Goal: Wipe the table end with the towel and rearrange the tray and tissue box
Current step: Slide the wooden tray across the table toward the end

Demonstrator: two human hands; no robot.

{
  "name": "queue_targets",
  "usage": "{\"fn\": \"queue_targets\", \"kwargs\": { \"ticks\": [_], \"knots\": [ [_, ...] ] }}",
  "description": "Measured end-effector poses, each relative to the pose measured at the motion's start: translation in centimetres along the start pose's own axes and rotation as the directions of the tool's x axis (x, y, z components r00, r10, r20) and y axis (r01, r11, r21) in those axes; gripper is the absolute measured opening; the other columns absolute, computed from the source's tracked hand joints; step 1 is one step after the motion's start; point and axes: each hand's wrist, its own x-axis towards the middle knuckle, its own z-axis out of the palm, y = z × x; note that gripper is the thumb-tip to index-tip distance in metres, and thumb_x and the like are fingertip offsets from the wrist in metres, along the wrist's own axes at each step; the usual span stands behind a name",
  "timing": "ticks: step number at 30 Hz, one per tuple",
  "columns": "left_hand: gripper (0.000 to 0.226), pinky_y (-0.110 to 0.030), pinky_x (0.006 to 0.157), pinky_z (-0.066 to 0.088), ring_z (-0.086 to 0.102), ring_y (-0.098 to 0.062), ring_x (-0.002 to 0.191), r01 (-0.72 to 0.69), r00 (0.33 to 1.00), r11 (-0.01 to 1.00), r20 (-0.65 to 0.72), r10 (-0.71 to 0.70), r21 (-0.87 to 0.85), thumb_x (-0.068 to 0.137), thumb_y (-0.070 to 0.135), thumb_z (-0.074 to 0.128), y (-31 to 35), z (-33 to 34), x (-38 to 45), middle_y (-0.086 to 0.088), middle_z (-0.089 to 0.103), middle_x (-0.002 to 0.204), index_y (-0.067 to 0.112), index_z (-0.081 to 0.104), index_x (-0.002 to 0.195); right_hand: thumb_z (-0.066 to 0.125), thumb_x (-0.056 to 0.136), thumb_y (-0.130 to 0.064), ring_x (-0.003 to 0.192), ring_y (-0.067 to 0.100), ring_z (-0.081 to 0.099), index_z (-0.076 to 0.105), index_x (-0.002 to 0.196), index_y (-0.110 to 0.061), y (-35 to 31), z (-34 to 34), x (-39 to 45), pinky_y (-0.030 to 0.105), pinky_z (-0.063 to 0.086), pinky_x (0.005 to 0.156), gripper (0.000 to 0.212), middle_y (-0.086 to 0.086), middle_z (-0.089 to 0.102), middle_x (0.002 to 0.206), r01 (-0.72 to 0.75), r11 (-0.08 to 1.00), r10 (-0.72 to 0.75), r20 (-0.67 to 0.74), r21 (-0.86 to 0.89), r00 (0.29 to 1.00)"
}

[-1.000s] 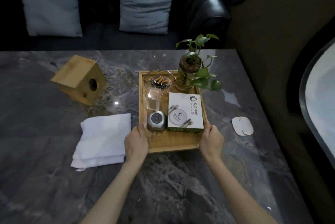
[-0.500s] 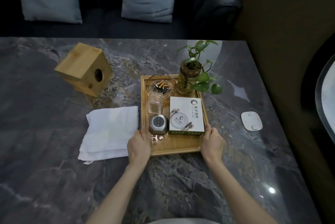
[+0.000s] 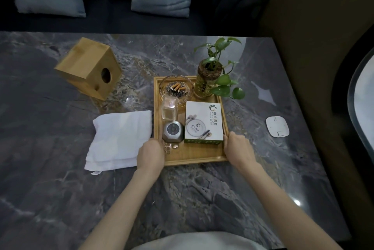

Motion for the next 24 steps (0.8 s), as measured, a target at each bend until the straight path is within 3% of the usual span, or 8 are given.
{"fn": "queue_targets", "kwargs": {
  "ticks": [7, 12, 16, 18, 21, 24],
  "knots": [
    [0.035, -0.037, 0.080, 0.045, 0.057, -0.036, 0.105, -0.006, 0.998, 0.972, 0.056, -0.008, 0.234, 0.098, 0.016, 0.032, 0.6, -0.8, 0.1, -0.019, 0.062, 0.113, -0.002, 0.061, 0.107, 0.035, 0.099, -0.026, 0.093, 0.042, 0.060, 0.054, 0.093, 0.001, -0.1, 0.0, -0.2, 0.037, 0.036, 0.064, 0.034, 0.025, 0.065, 0.100, 0.018, 0.999, -0.018, -0.012, -0.031, 1.000],
    [0.037, -0.038, 0.081, 0.044, 0.056, -0.037, 0.107, -0.010, 0.997, 0.968, 0.070, -0.008, 0.251, 0.098, 0.019, 0.031, 0.3, -0.5, 0.0, -0.019, 0.062, 0.115, -0.001, 0.061, 0.108, 0.037, 0.099, -0.027, 0.091, 0.041, 0.061, 0.055, 0.091, 0.000, 0.1, 0.2, -0.5, 0.036, 0.037, 0.064, 0.033, 0.024, 0.066, 0.098, 0.011, 1.000, -0.011, -0.005, -0.026, 1.000],
    [0.043, -0.039, 0.084, 0.046, 0.056, -0.036, 0.106, -0.014, 0.995, 0.968, 0.096, -0.010, 0.250, 0.099, 0.027, 0.028, 0.2, -0.7, 0.1, -0.018, 0.062, 0.114, 0.001, 0.060, 0.109, 0.039, 0.098, -0.027, 0.094, 0.039, 0.061, 0.057, 0.091, 0.001, 0.0, -0.6, 0.0, 0.037, 0.043, 0.069, 0.034, 0.024, 0.065, 0.102, 0.007, 0.999, -0.004, 0.082, -0.036, 0.997],
    [0.041, -0.038, 0.078, 0.046, 0.058, -0.034, 0.100, -0.022, 0.994, 0.968, 0.109, -0.006, 0.252, 0.098, 0.028, 0.030, 0.0, -1.1, 0.3, -0.016, 0.063, 0.111, 0.003, 0.061, 0.106, 0.039, 0.097, -0.022, 0.093, 0.039, 0.061, 0.060, 0.085, 0.001, -0.2, -1.4, 0.3, 0.036, 0.044, 0.071, 0.034, 0.024, 0.065, 0.101, -0.008, 1.000, 0.011, 0.103, -0.021, 0.995],
    [0.043, -0.034, 0.068, 0.043, 0.059, -0.032, 0.087, -0.032, 0.996, 0.980, 0.083, 0.016, 0.196, 0.096, 0.033, 0.032, -0.5, -2.2, 0.3, -0.015, 0.065, 0.099, 0.003, 0.063, 0.095, 0.039, 0.093, -0.018, 0.077, 0.037, 0.060, 0.049, 0.062, -0.006, -0.8, -3.0, 0.6, 0.034, 0.040, 0.063, 0.034, 0.024, 0.066, 0.087, -0.006, 0.999, 0.006, 0.002, 0.052, 1.000],
    [0.044, -0.037, 0.070, 0.051, 0.062, -0.034, 0.080, -0.054, 0.998, 0.994, -0.030, 0.057, 0.091, 0.094, 0.037, 0.034, -1.0, -3.8, 0.0, -0.016, 0.067, 0.085, 0.006, 0.061, 0.077, 0.040, 0.093, -0.024, 0.067, 0.033, 0.054, 0.049, 0.064, -0.007, -2.8, -5.0, 0.3, 0.034, 0.037, 0.057, 0.034, 0.017, 0.063, 0.074, 0.089, 0.993, -0.076, -0.157, 0.081, 0.985]
  ]
}}
